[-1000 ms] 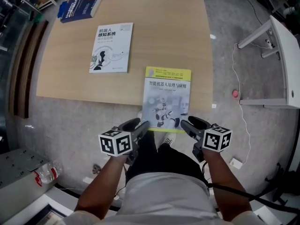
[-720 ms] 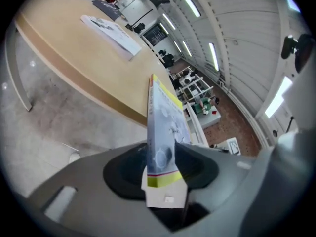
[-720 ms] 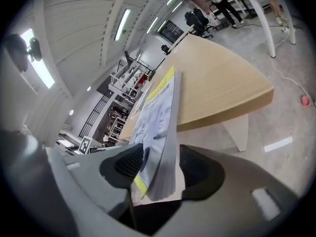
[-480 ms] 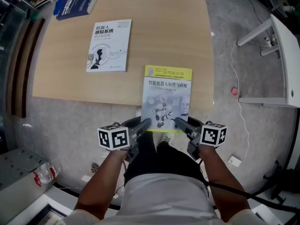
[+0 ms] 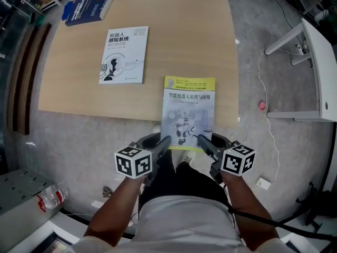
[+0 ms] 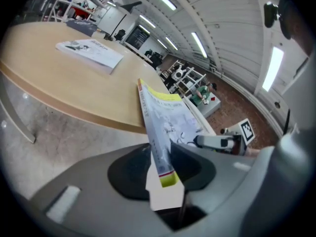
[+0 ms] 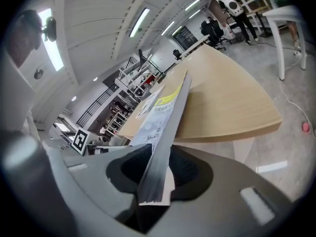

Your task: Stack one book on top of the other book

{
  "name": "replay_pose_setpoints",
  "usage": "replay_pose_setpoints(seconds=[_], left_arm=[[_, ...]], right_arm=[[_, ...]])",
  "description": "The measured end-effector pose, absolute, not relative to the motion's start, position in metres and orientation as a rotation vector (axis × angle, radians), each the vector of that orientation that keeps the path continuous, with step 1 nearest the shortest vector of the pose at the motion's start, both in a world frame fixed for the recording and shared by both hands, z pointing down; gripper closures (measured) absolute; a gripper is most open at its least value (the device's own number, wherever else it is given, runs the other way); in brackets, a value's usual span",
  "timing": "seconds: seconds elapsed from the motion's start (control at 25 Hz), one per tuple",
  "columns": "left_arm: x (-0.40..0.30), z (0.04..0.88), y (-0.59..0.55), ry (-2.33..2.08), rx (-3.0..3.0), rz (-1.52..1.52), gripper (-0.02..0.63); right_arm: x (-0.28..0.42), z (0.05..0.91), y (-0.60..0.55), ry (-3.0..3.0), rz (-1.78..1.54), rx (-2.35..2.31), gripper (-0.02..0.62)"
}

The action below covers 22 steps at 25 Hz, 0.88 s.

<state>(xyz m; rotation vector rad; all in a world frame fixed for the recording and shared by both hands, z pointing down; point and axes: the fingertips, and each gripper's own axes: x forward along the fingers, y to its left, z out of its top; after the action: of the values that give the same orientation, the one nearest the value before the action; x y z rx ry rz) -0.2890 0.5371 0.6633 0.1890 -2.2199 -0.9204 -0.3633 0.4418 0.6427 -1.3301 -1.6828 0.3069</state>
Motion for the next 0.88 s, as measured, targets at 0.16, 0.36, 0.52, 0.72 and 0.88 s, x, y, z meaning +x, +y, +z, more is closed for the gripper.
replay_pose_setpoints(seconds=[0.16, 0.36, 0.52, 0.72, 0.88], left_arm=[[-0.291, 0.655, 0.537, -2.246, 0.192, -0.872, 0.468], [-0.285, 0.642, 0.531, -2.249, 0.210, -0.850, 0.465], [-0.282, 0.629, 0.532, -2.264, 0.176, -0.833, 0.465], [-0.283, 0.602, 0.544, -2.313, 0.114, -0.831, 0.465], [-0.284, 0.577, 0.561, -2.367, 0.047, -0.809, 0.465]], right_arm=[[-0.362, 0.630, 0.444, -1.707, 0.294, -1.370, 0.485], [-0.355, 0.619, 0.438, -1.709, 0.286, -1.388, 0.480], [-0.354, 0.606, 0.440, -1.718, 0.267, -1.426, 0.479], [-0.358, 0.580, 0.454, -1.711, 0.260, -1.498, 0.479], [-0.363, 0.557, 0.473, -1.705, 0.254, -1.571, 0.479]])
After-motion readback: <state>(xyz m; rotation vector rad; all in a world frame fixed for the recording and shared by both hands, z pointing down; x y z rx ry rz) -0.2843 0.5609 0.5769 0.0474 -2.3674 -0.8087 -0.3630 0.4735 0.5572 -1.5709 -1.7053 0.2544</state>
